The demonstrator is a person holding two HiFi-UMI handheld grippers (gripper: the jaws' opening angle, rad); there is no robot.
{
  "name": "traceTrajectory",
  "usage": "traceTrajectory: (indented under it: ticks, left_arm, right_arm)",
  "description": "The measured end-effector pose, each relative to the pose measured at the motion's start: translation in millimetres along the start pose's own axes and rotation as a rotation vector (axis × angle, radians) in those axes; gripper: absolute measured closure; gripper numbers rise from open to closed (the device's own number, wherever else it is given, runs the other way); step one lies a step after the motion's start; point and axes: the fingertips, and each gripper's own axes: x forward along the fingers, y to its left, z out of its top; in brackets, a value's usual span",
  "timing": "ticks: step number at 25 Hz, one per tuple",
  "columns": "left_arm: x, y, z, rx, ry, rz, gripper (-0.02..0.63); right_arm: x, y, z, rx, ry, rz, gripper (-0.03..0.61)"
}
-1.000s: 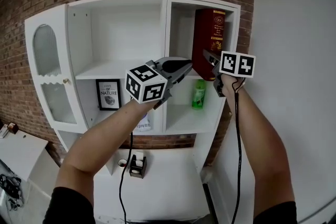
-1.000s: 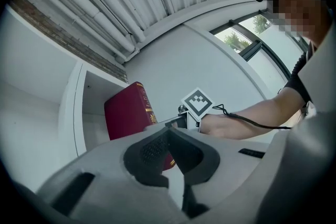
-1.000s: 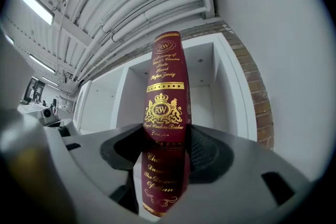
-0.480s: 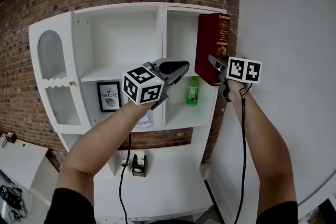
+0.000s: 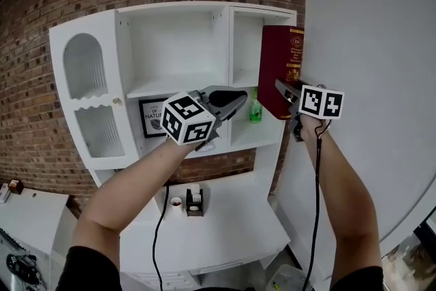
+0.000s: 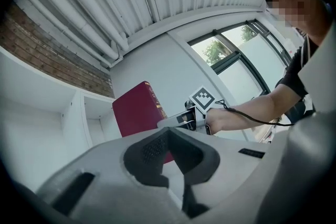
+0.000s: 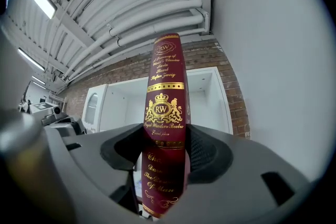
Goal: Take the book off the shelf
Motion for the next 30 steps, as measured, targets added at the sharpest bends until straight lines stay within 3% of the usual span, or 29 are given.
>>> traceTrajectory:
  ticks: [7,12,15,18,22,30]
  left_arm:
    - [-51.5,-58.4,-29.5,-0.069,0.032,-0.051,0.606]
    - [-77.4,-130.5,-70.6,-0.196,0.047,-0.108,0.606]
    - [-90.6,-182.9,-101.6,-0.260,0.070,-0.128,0.606]
    - [-102.2,-225.6,-122.6,-0.353,0.069,-0.106,0.606]
    - [-111.8,-288.1,-135.6,-0.434,0.051,-0.068,0.606]
    - [-115.0,-392.8,-136.7,-0.436,0.135,-0.014,0.606]
  right_arm:
    - [-59.6,57.6,-59.2,0.062,0.056,-0.011,0.339]
    - [-114.7,86.4,-118.3,0.113,0.091,0.016,0.339]
    - [-156.9,104.0,-165.8,0.197,0.106,0.048,0.339]
    - [-198.7,119.0,-210.7,0.272,0.125,0.074,0.339]
    - [-258.2,145.2,-252.2,0.289,0.155,0.119,0.339]
    - [-361.3,179.1,-291.6,0.281,0.204,0.199,0.339]
